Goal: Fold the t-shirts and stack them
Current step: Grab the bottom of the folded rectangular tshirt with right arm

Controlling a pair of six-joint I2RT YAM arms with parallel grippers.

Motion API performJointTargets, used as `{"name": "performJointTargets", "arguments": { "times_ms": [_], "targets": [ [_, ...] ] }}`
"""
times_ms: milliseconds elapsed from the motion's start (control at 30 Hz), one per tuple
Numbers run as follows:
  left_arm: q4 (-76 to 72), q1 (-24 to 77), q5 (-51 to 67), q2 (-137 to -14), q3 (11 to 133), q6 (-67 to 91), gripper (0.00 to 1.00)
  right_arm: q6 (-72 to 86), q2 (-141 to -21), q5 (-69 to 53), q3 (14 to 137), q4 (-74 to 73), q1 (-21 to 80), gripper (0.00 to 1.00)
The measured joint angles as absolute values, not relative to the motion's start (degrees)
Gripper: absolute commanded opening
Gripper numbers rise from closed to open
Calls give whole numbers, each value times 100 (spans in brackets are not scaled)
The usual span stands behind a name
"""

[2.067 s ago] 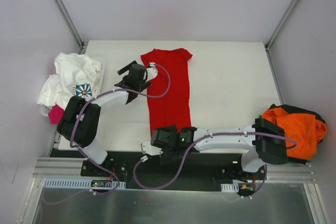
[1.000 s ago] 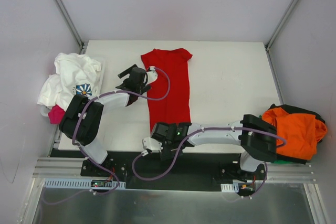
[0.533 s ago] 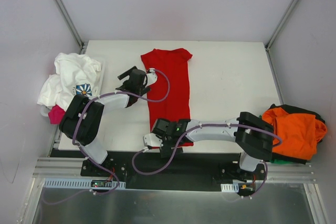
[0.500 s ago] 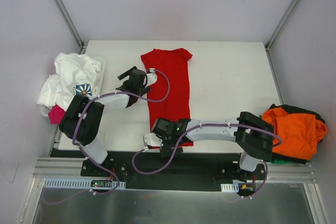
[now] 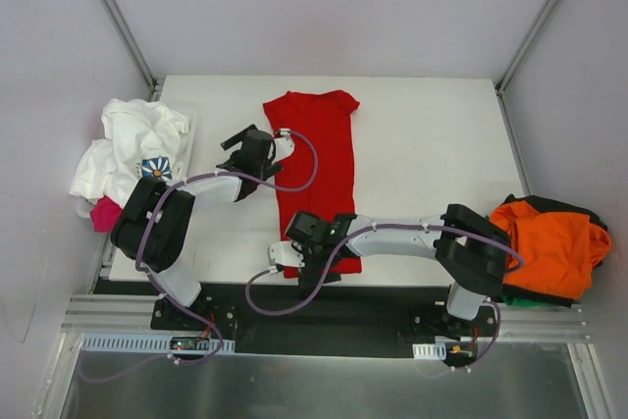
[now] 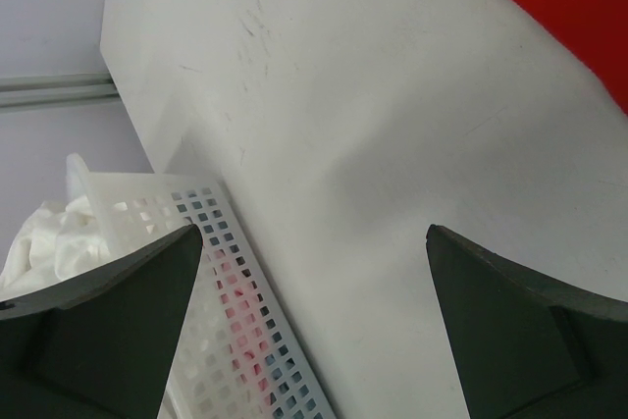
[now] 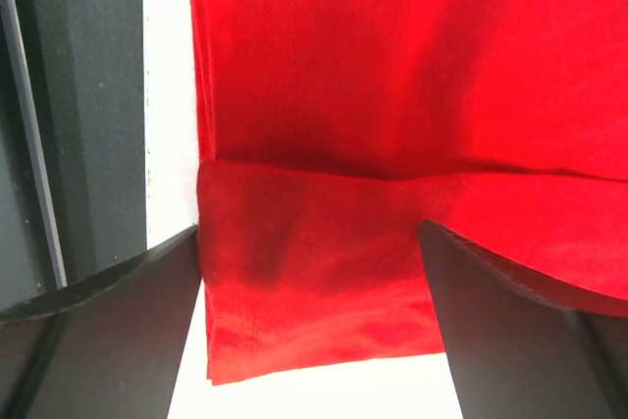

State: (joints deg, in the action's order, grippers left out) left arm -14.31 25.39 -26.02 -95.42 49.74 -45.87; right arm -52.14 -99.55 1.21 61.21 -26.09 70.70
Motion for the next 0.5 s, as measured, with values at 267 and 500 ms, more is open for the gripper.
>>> {"name": "performJointTargets", "arguments": {
  "times_ms": [267, 500],
  "targets": [
    [-1428, 2475, -2602, -9531, 4971, -4606, 99, -5210, -10049, -351, 6156, -2547, 6945, 56],
    [-1431, 2353, -2602, -9415, 4971, -4611, 99, -5164, -10103, -482, 6173, -2443, 6945, 27]
  ]
}}
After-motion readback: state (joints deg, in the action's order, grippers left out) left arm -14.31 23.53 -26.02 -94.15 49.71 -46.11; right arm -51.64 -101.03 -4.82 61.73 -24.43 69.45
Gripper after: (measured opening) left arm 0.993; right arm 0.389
